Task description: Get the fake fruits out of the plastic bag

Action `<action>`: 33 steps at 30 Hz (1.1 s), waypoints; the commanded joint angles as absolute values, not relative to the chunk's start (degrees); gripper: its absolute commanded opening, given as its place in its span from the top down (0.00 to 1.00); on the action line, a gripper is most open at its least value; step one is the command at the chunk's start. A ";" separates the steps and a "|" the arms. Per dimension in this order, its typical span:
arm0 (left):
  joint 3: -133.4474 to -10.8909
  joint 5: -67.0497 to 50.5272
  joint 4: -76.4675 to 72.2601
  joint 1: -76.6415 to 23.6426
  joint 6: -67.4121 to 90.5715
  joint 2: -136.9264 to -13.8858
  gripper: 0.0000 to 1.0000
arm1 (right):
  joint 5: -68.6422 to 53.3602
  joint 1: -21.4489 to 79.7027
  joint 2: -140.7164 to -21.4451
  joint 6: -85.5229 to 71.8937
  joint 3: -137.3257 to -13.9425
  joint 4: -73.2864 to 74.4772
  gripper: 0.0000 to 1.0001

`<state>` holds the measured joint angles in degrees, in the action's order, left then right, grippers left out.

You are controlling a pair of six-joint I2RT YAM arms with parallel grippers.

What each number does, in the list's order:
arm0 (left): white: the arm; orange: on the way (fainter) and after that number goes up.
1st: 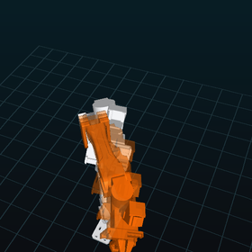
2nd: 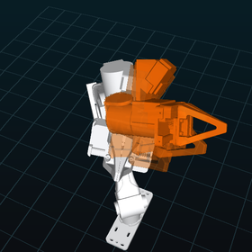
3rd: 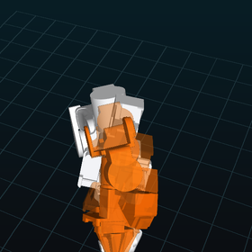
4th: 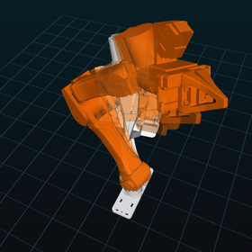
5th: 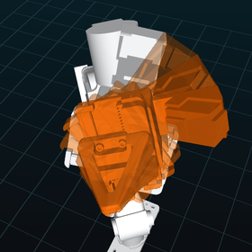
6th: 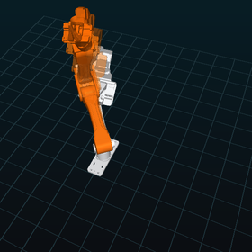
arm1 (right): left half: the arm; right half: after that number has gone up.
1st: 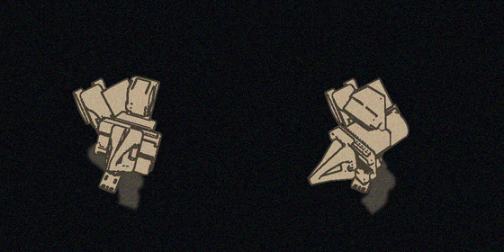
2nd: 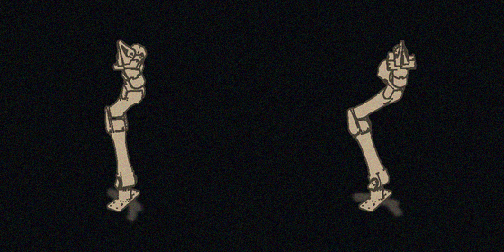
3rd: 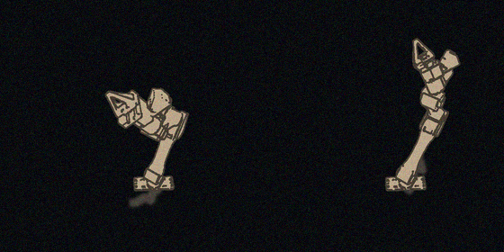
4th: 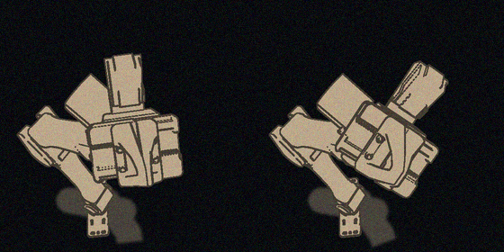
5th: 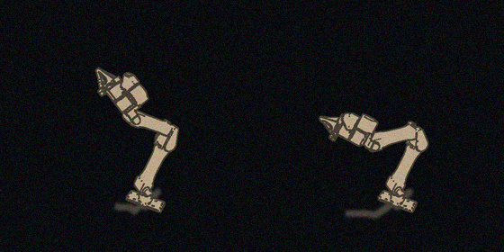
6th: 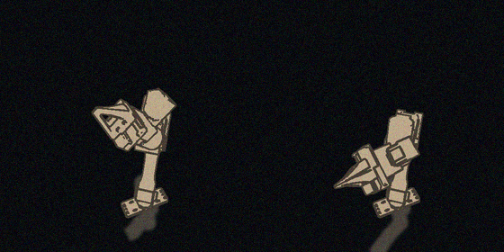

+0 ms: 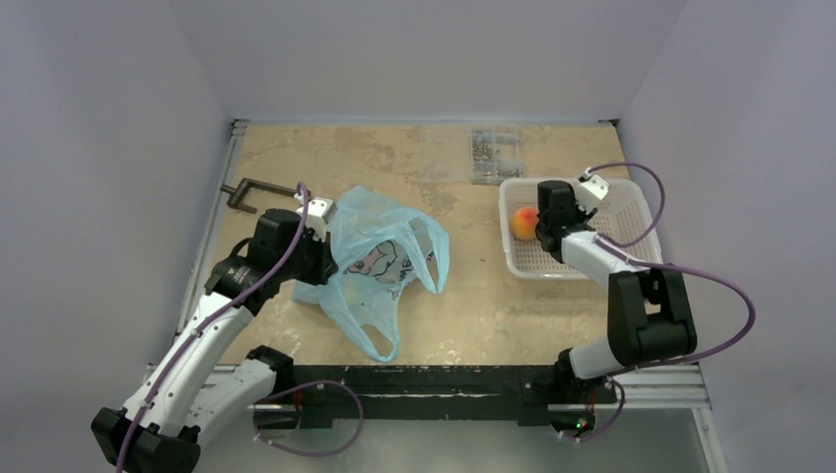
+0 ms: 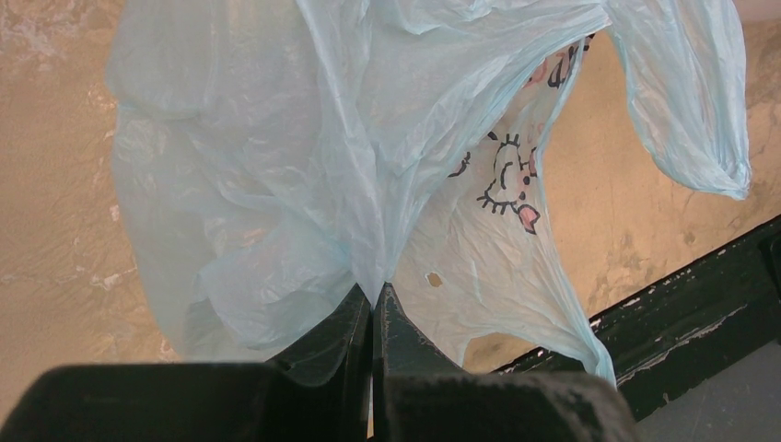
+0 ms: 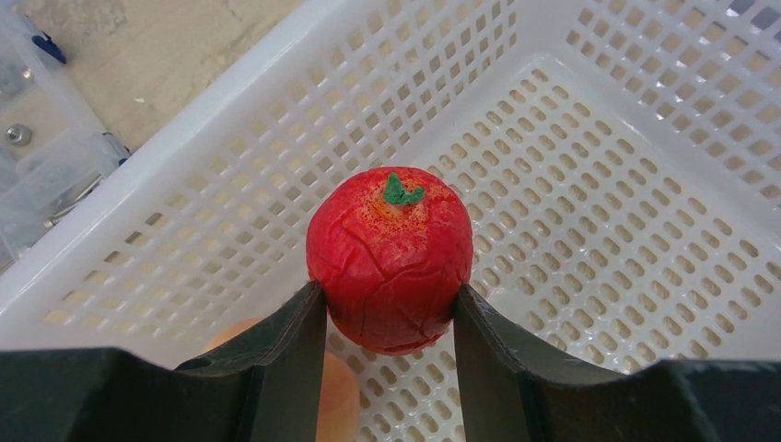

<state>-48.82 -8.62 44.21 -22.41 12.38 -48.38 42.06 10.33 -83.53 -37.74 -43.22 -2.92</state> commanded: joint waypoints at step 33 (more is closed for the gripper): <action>-48.92 -8.72 43.31 -22.75 11.69 -48.64 1.00 | 7.99 23.03 -66.06 -20.47 -46.33 -6.12 0.16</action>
<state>-48.82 -8.62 44.21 -22.57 12.38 -48.60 21.43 14.68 -65.95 -28.77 -44.69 -2.24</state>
